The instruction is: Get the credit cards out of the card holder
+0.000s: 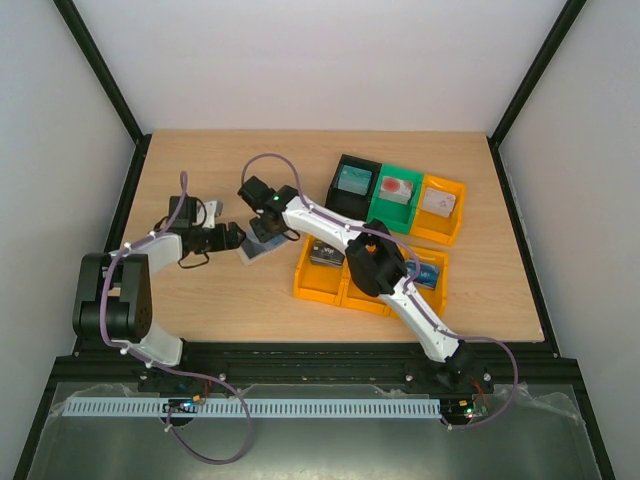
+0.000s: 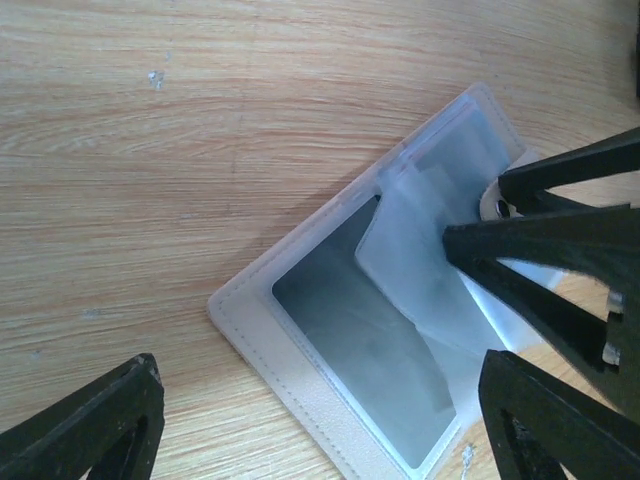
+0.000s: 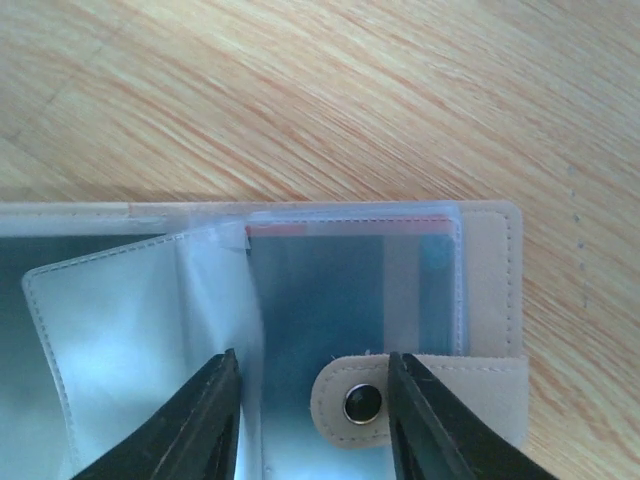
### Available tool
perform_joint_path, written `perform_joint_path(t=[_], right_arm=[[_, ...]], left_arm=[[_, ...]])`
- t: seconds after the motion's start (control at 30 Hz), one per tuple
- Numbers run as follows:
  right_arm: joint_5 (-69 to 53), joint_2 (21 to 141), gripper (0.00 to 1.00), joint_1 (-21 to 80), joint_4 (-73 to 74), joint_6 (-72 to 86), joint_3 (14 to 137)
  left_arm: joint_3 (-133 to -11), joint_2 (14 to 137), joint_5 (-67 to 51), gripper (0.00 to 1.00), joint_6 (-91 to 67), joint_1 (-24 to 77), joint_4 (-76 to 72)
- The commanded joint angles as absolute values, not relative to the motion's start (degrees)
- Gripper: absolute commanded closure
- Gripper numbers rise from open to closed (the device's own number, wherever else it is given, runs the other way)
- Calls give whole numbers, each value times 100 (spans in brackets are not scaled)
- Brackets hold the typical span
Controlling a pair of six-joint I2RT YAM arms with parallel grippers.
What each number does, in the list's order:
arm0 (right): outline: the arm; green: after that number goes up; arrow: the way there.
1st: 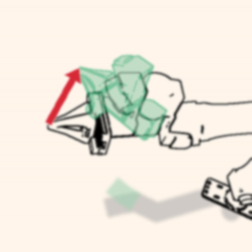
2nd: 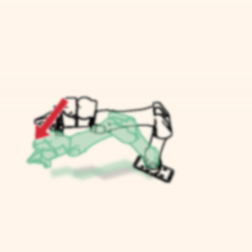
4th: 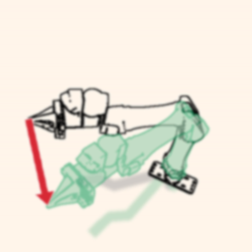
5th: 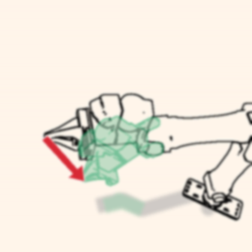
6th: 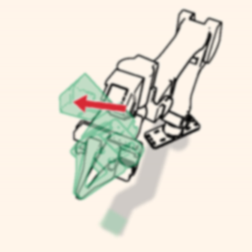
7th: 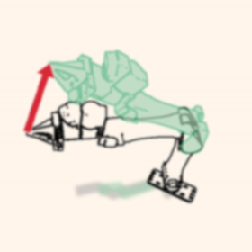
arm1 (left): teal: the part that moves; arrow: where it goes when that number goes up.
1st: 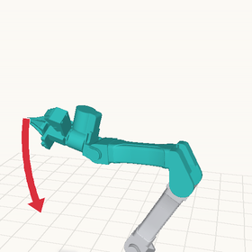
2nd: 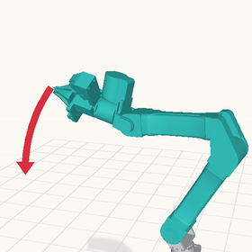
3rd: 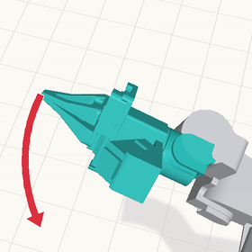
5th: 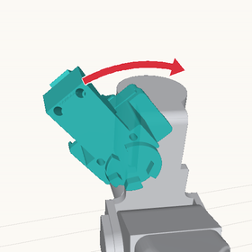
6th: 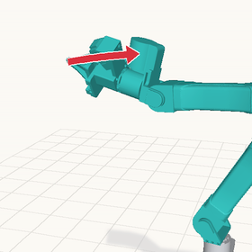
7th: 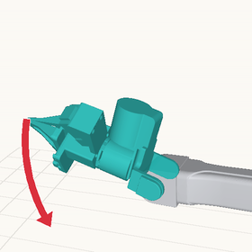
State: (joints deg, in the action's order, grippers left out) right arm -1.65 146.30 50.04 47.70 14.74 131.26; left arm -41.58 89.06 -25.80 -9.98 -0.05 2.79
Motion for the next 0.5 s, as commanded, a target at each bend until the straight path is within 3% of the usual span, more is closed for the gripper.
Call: perform_joint_path(t=[0.0,0.07,0.17,0.47], right_arm=[[-565,14779,66,4904,4887,1621,12991],[-805,14714,75,4856,4815,1705,13027],[-1155,14622,97,4753,4735,1809,13033],[-2720,14121,98,4423,4041,2131,12954]], left_arm=[[-4347,8729,-2856,11,-800,-151,683],[-4373,8589,-2905,8,-768,-250,763],[-4363,8467,-3058,7,-770,-508,839],[-3906,8072,-3403,6,-796,-894,702]])
